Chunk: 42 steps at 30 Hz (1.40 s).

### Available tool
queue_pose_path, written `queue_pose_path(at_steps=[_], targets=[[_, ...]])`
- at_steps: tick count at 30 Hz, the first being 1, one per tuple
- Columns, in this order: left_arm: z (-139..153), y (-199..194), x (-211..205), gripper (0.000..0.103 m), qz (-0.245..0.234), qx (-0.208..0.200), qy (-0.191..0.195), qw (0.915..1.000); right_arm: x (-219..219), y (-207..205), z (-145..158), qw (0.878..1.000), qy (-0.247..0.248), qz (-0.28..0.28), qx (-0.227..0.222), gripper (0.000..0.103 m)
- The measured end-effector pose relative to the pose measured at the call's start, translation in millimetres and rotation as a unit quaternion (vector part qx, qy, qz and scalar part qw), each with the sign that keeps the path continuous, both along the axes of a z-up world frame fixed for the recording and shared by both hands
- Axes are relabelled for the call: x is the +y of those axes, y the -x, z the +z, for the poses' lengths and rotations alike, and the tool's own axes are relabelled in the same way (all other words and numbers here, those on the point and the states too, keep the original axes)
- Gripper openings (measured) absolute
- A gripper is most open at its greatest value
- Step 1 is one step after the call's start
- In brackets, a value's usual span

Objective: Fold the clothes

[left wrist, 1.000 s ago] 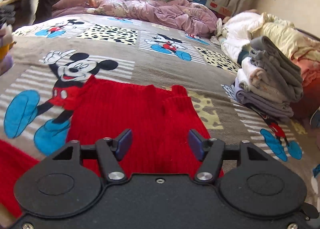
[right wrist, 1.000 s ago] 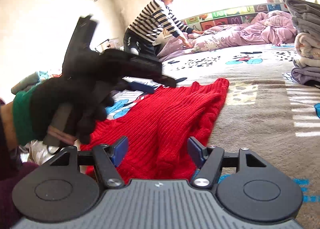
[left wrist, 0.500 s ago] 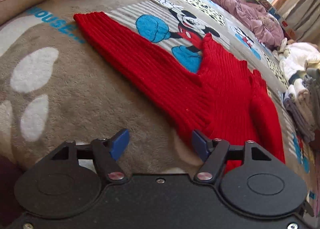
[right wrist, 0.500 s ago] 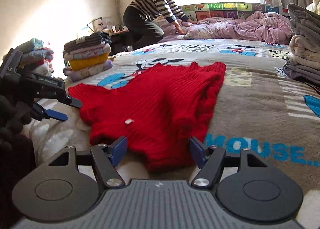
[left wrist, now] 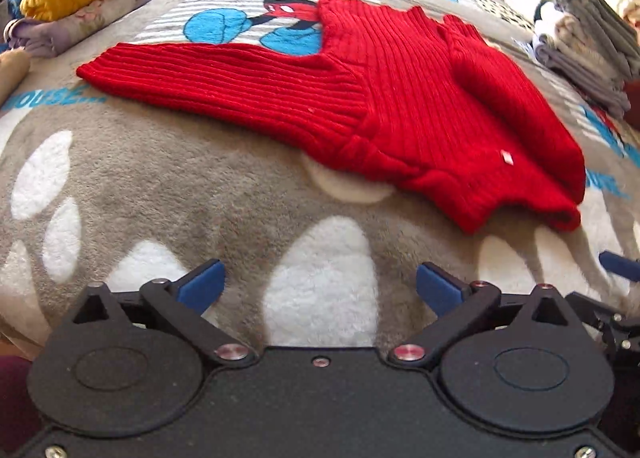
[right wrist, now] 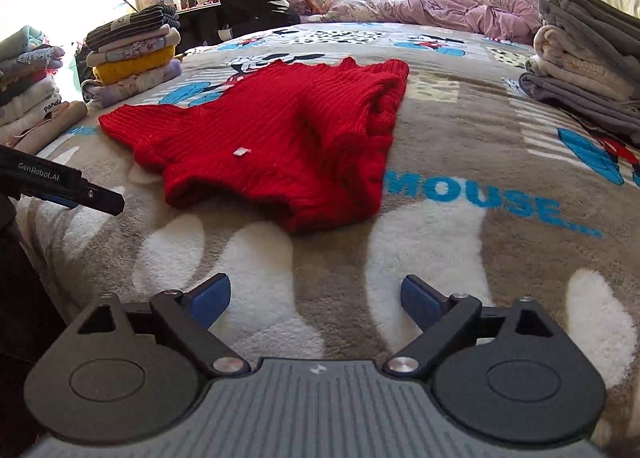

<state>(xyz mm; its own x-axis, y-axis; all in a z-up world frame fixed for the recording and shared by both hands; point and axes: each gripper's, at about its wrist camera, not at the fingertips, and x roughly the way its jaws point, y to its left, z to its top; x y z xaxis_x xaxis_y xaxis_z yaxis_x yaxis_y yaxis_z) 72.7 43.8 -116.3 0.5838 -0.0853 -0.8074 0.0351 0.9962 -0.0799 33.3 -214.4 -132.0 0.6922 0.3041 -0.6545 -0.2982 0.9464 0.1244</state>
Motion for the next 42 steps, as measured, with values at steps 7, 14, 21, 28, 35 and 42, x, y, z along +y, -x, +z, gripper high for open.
queue_pose_path(at_steps=[7,14,21,28,35,42], targets=[[-5.2,5.7,-10.5,0.103,-0.033,0.007,-0.038,0.9987,6.0,10.0,-5.1,0.999,-0.01,-0.038,0.024,0.103],[-8.7,10.1,-21.4,0.103,-0.032,-0.003,-0.064,0.9974,26.3,14.7,-9.3,0.997,0.043,-0.053,0.02,0.103],[-8.5,9.7,-22.5,0.103,-0.03,-0.001,-0.063,0.9976,25.9,12.1,-8.7,0.997,0.037,-0.063,0.024,0.103],[4.2,0.1,15.0,0.102,0.037,-0.007,0.016,0.9992,14.8,12.9,0.4,0.997,-0.021,-0.067,0.011,0.103],[12.6,-32.3,66.3,0.097,0.123,-0.022,0.055,0.9907,25.7,9.4,-1.5,0.998,0.005,-0.064,0.028,0.103],[18.8,-74.2,94.0,0.094,0.145,-0.007,0.078,0.9864,35.9,4.2,-2.5,0.997,0.024,-0.056,0.038,0.103]])
